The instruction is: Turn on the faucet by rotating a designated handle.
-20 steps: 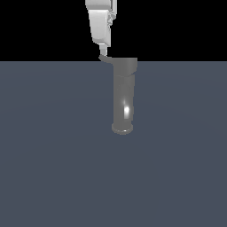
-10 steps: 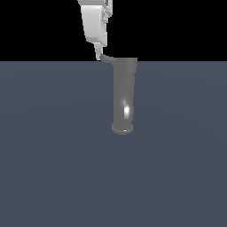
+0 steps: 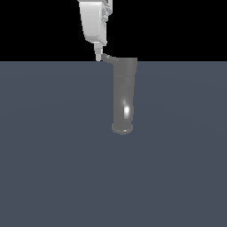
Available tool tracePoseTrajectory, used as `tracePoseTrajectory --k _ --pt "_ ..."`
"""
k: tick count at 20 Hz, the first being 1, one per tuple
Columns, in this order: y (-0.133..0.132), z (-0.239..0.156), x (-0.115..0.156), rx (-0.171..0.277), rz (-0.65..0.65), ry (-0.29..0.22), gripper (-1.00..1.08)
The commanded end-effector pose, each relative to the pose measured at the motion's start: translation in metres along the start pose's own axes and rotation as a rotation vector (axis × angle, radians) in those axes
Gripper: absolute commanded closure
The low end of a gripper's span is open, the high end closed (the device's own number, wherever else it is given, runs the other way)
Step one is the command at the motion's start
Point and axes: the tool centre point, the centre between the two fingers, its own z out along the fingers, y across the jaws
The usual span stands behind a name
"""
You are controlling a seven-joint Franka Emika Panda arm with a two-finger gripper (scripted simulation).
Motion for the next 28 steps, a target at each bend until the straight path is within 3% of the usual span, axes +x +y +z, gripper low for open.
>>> tracePoseTrajectory --k 1,14,15,28 --pt "0.009 0.0 0.013 -0.006 0.015 0.004 1.08" --pt "0.045 -0.001 0.031 -0.01 0.017 0.004 1.08" --pt "0.043 -0.001 0.012 -0.008 -0.014 0.001 1.08" --pt "0.065 -0.001 0.097 -0.01 0.017 0.004 1.08"
